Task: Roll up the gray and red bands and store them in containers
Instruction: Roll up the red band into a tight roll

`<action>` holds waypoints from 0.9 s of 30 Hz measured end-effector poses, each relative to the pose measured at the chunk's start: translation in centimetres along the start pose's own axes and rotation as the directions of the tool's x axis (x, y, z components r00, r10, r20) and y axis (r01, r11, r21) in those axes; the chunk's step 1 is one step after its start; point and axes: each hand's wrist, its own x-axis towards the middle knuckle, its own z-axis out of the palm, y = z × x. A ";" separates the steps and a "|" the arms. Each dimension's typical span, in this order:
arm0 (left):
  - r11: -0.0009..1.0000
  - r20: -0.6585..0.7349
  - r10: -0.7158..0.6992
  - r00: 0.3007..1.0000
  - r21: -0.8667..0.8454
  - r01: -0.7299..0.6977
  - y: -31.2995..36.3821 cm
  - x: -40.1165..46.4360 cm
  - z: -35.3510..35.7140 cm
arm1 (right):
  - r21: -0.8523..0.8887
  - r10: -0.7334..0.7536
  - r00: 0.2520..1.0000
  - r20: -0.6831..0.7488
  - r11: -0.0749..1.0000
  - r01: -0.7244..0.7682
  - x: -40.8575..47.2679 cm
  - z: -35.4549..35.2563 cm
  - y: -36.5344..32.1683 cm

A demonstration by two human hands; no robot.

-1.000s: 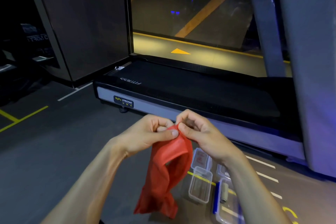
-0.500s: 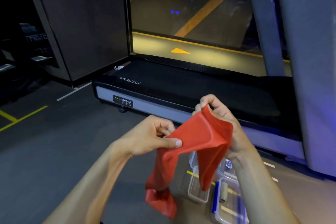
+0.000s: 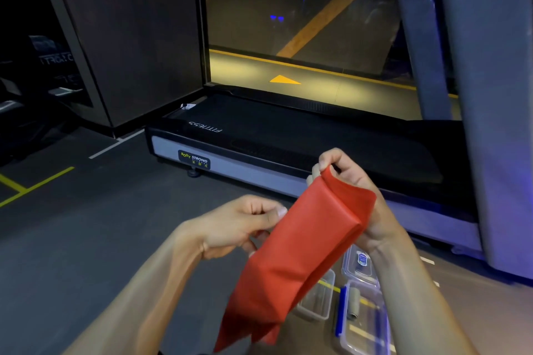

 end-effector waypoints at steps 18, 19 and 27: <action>0.898 -0.256 0.407 0.877 0.291 -0.331 -2.0 2.7 -0.4 | 0.061 -0.046 0.999 0.027 0.997 0.044 0.4 0.2 0.4; 0.892 -0.268 0.423 0.866 0.289 -0.346 -2.1 2.9 -0.2 | 0.051 -0.048 0.999 0.019 0.998 0.047 0.5 0.3 0.4; 0.882 -0.502 0.467 0.728 0.320 -0.345 -3.6 4.4 -0.1 | 0.034 -0.118 0.990 -0.075 0.992 0.121 1.0 0.8 0.3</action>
